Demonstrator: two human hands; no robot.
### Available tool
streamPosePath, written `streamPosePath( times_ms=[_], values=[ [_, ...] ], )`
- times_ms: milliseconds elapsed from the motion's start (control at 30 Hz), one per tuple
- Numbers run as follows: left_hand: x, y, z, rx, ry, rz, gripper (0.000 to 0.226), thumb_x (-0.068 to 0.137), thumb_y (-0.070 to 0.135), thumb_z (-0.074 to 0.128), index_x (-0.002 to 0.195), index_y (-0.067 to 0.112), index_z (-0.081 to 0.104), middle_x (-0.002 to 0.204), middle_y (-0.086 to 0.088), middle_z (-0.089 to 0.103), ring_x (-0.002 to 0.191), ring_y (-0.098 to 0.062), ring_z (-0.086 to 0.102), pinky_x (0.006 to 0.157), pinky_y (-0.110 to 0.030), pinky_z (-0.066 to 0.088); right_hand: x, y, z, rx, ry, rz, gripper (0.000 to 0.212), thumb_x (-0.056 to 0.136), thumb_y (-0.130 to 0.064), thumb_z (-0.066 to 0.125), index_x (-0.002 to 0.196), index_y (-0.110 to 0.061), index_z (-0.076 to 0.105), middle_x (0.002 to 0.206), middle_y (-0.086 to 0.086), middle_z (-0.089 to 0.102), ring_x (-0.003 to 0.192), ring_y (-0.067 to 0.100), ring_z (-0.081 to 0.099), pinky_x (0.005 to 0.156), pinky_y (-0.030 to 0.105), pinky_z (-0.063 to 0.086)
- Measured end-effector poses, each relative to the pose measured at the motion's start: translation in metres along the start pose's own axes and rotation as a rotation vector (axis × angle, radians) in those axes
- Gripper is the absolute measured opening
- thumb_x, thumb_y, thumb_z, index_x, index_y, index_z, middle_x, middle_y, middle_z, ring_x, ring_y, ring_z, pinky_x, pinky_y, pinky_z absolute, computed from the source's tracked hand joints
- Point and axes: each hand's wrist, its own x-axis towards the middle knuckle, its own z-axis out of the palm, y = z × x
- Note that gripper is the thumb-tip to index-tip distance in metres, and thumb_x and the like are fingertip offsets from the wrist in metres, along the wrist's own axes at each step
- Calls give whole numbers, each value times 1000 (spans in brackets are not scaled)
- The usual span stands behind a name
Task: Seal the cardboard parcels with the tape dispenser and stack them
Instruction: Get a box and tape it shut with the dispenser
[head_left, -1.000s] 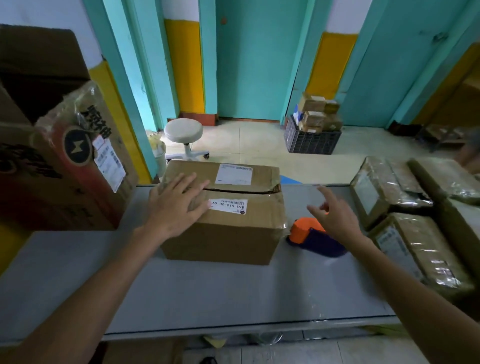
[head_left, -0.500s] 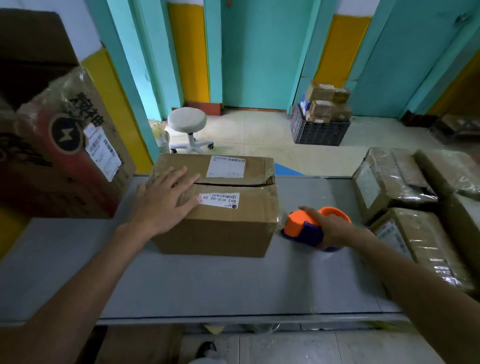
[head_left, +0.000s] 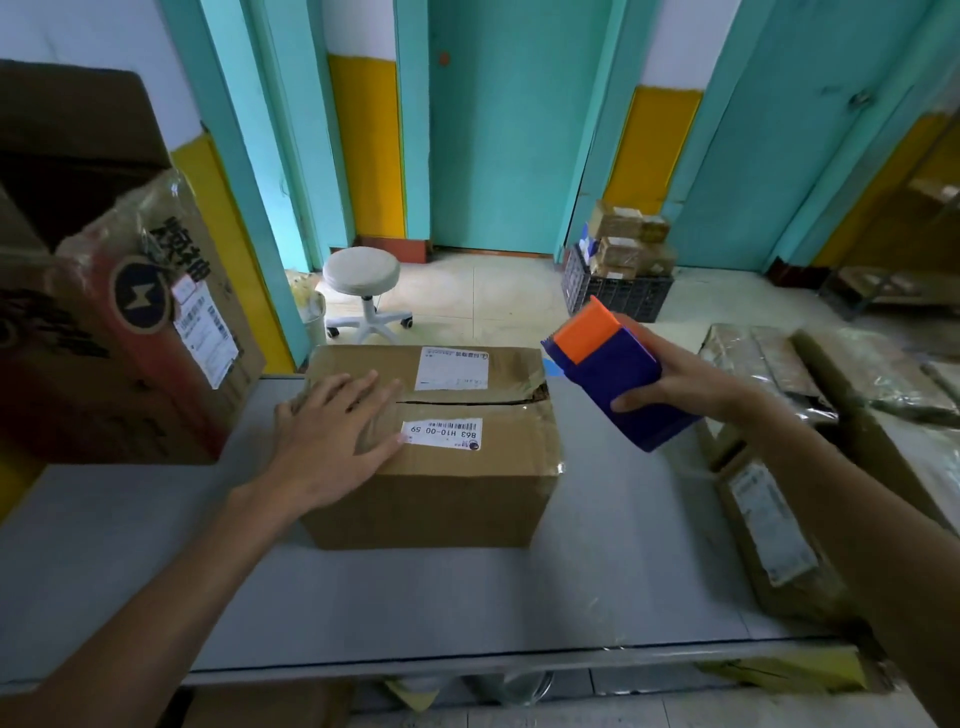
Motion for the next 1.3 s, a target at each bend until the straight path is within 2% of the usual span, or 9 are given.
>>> streamPosePath(
  times_ms=[200,367,467,567,767,867,1100,1200,1300],
  values=[
    [-3,0,-18,-107,-66,16,78,74,70,20,144,38,24,154,16,16,140,-13,14,108,-50,22,12,-81,12,-11,-197,-70,67,78,0,71,119,-42,38,101,-14,61,85,-4,64,62,14,52],
    [1,-8,-29,-538,145,33,56,86,55,30,129,28,53,141,7,45,132,-13,35,107,-52,29,34,-120,37,-355,-405,-43,99,77,-20,76,143,-44,7,126,-14,47,111,10,52,83,27,49],
    [0,-15,-35,-582,234,84,33,98,34,41,125,25,58,141,7,46,135,-11,32,111,-48,25,38,-135,41,-476,-400,-21,97,80,-21,73,145,-44,4,140,-6,42,122,19,46,95,42,46],
    [-4,-16,-45,-794,395,104,29,98,19,43,120,23,60,131,6,53,126,-8,42,107,-33,34,37,-154,43,-526,-408,-37,96,79,-23,74,144,-46,7,134,-10,45,120,18,48,97,45,45],
    [-12,-10,-71,-1505,19,70,26,98,35,37,105,26,60,102,-1,66,98,-15,60,94,-39,45,41,-190,55,-525,-503,-85,78,81,-13,70,138,-39,23,104,-26,51,94,1,54,75,19,47],
    [-16,-15,-74,-1585,44,71,31,91,37,40,102,18,61,88,2,68,85,-10,63,83,-32,47,41,-198,59,-495,-498,-103,71,81,-12,70,136,-34,30,104,-23,55,95,3,58,72,18,51],
    [-14,-35,-75,-1817,-85,-29,40,93,35,37,115,7,55,109,-16,60,103,-27,57,97,-44,43,40,-208,62,-385,-534,-114,62,70,-21,77,119,-34,42,92,-24,65,88,0,64,65,13,53],
    [-14,-39,-74,-1765,-138,16,37,85,27,47,113,4,56,108,-14,65,100,-23,63,86,-34,54,41,-211,63,-349,-550,-114,61,64,-26,69,120,-32,44,91,-27,66,89,0,64,66,15,52],
    [-14,-40,-73,-1814,-163,17,16,90,15,45,96,8,59,86,-6,72,81,-14,69,72,-27,58,42,-212,66,-348,-581,-116,57,65,-27,68,117,-32,45,91,-27,66,90,1,65,66,14,52]
  ],
)
